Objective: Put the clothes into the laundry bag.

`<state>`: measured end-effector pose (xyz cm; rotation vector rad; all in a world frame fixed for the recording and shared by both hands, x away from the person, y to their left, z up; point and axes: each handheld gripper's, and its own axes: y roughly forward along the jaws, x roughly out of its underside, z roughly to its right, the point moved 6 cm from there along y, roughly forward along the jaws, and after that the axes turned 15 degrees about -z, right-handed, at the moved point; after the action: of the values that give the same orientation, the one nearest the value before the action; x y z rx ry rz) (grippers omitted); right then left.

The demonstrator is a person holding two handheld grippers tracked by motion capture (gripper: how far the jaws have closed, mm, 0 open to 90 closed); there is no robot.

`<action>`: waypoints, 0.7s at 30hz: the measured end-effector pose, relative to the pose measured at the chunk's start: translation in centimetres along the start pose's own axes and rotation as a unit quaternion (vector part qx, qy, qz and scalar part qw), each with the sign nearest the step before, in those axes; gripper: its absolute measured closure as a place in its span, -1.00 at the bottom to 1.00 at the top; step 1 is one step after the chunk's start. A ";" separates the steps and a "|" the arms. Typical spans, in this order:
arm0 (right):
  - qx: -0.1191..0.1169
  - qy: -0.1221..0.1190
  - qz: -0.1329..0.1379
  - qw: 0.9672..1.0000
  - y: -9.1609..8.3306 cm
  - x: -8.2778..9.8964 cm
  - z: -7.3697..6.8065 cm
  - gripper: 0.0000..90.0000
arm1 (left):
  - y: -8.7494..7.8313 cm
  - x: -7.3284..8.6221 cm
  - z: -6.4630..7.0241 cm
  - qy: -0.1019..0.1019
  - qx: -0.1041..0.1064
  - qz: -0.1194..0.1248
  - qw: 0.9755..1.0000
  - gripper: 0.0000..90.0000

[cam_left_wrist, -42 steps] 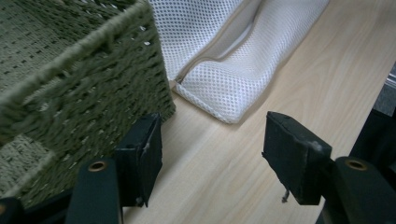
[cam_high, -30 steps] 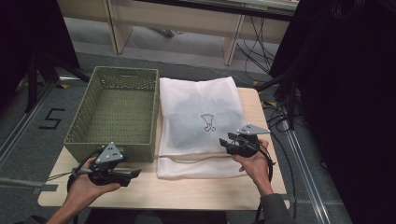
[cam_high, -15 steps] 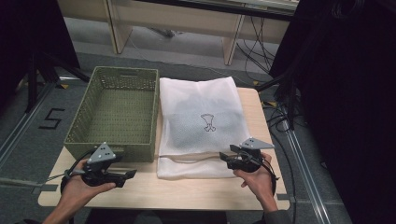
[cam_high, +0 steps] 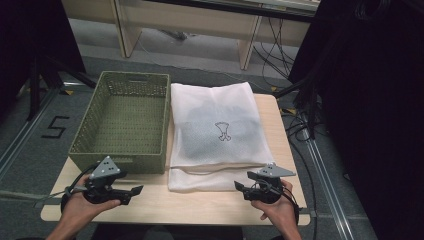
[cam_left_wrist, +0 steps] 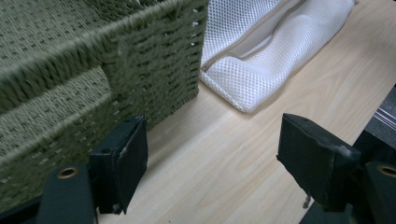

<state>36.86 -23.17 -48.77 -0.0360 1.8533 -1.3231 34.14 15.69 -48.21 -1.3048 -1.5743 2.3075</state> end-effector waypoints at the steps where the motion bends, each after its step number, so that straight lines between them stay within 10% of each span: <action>1: 0.004 0.003 -0.009 1.000 -0.2 0.2 -0.1 -0.18 | 0.0 0.1 0.1 0.001 -0.001 -0.002 1.000 -0.46; 21: 0.010 0.009 -0.017 1.000 -0.6 1.7 -0.2 -0.23 | 0.3 0.5 0.6 0.005 -0.005 -0.008 1.000 -0.46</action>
<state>35.34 -24.08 -49.32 -0.0466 1.8620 -1.3692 33.53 15.34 -48.66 -1.2987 -1.5886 2.2826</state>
